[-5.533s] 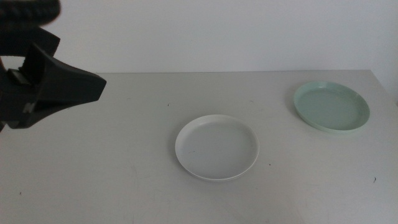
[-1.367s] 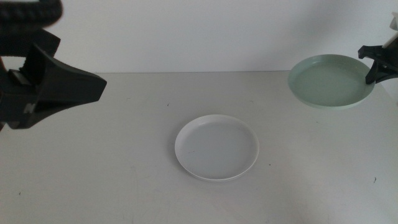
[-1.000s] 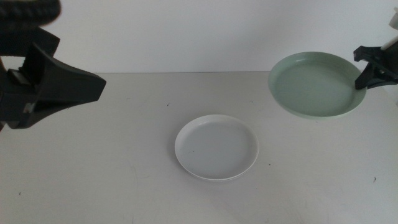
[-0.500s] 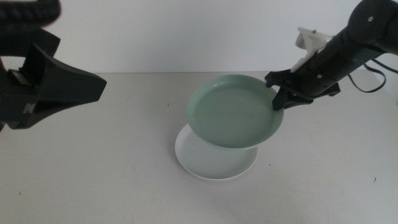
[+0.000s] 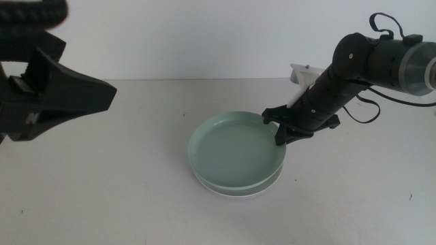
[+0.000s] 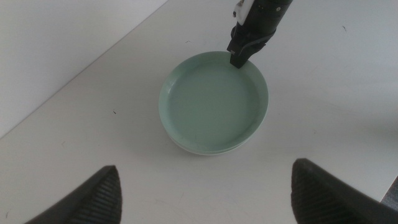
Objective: Stack the three bowls on top of each other.
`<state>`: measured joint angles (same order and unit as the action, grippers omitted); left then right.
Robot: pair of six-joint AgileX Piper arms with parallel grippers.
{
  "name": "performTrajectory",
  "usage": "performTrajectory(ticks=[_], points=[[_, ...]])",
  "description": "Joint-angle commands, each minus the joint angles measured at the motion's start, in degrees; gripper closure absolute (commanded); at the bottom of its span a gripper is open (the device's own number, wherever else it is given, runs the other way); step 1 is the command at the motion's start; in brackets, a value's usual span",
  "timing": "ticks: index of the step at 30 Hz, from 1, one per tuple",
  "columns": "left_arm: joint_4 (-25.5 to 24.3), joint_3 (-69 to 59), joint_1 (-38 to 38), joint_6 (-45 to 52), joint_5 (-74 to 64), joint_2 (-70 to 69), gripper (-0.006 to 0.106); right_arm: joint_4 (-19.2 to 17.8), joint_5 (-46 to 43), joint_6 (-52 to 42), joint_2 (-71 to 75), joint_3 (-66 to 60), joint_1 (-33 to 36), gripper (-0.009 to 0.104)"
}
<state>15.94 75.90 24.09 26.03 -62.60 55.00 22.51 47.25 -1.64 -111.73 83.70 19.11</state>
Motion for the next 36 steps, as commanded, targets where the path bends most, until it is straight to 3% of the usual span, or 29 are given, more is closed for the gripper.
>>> performTrajectory(ticks=[1, 10, 20, 23, 36], points=[[1.19, 1.50, -0.05, -0.64, 3.25, -0.70, -0.005, 0.73, -1.62, -0.24, 2.65, 1.35, 0.02, 0.096], [1.19, 1.50, -0.05, -0.64, 3.25, -0.70, -0.005, 0.64, -1.55, -0.22, 1.62, 1.35, 0.02, 0.093], [1.19, 1.50, -0.05, -0.64, 3.25, -0.70, -0.005, 0.52, -0.96, -0.42, 2.01, 1.35, 0.02, 0.047], [1.19, 1.50, -0.05, -0.64, 3.25, -0.70, -0.005, 0.52, -0.56, -1.15, 3.29, 1.79, -0.08, 0.039], [1.80, 1.50, -0.05, -0.80, 7.04, -0.66, -0.005, -1.98, 9.91, -5.17, 15.30, 12.02, -5.90, 0.038]])
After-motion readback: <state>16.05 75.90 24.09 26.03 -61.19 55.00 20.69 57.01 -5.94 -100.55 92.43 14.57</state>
